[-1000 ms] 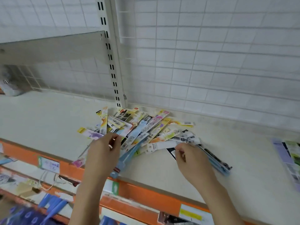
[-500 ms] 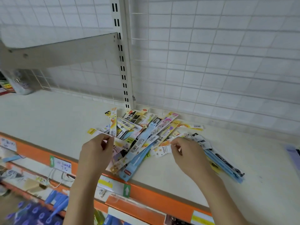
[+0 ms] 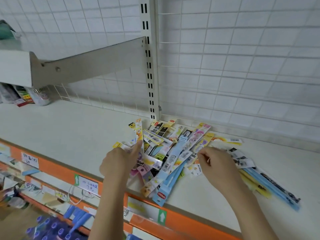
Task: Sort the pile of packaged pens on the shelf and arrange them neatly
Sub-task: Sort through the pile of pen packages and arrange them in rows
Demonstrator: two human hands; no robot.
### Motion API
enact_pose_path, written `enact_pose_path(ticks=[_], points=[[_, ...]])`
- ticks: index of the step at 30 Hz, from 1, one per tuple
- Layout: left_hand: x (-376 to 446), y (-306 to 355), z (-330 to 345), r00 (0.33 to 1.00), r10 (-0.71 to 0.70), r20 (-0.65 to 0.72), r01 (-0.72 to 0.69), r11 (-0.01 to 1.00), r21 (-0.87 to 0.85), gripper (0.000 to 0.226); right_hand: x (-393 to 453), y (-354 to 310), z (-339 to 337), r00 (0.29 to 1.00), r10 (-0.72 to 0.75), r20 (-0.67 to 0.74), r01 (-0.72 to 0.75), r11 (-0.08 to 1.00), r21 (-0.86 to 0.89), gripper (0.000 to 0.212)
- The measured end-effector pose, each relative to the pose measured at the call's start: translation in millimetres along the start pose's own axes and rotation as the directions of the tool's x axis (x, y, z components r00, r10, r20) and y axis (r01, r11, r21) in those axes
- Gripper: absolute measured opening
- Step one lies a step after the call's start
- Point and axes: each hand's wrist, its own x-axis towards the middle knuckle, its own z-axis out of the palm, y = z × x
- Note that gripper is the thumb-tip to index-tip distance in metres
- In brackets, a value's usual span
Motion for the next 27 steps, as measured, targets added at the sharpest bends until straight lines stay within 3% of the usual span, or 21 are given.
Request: enact_pose_path(ticks=[3, 6, 10, 15, 19, 23, 27], points=[[13, -1, 3, 0.992, 0.051, 0.117, -0.044, 0.997, -0.062, 0.057, 6, -9, 7, 1.0, -0.004, -0.018, 0.004, 1.0, 0.008, 0.018], [32, -9, 3, 0.981, 0.092, 0.171, -0.046, 0.966, -0.255, 0.043, 7, -15, 14, 0.999, -0.011, -0.041, 0.012, 1.0, 0.024, 0.016], [47, -11, -8, 0.986, 0.132, 0.102, -0.084, 0.921, -0.38, 0.056, 12, -25, 23, 0.998, -0.013, -0.058, 0.015, 0.999, 0.039, 0.015], [66, -20, -20, 0.981, 0.192, 0.036, -0.145, 0.84, -0.522, 0.042, 36, -51, 32, 0.998, -0.056, -0.037, 0.056, 0.998, 0.019, 0.016], [77, -32, -31, 0.993, 0.118, 0.032, -0.062, 0.709, -0.703, 0.026, 74, -77, 46, 0.995, -0.098, 0.034, 0.1, 0.993, -0.065, 0.017], [88, -53, -32, 0.99, 0.12, -0.075, -0.141, 0.784, -0.604, 0.036, 108, -94, 69, 0.986, -0.098, 0.137, 0.121, 0.978, -0.169, 0.022], [87, -58, -40, 0.989, 0.127, -0.075, -0.148, 0.848, -0.508, 0.042, 120, -102, 84, 0.97, -0.004, 0.244, 0.08, 0.949, -0.305, 0.041]])
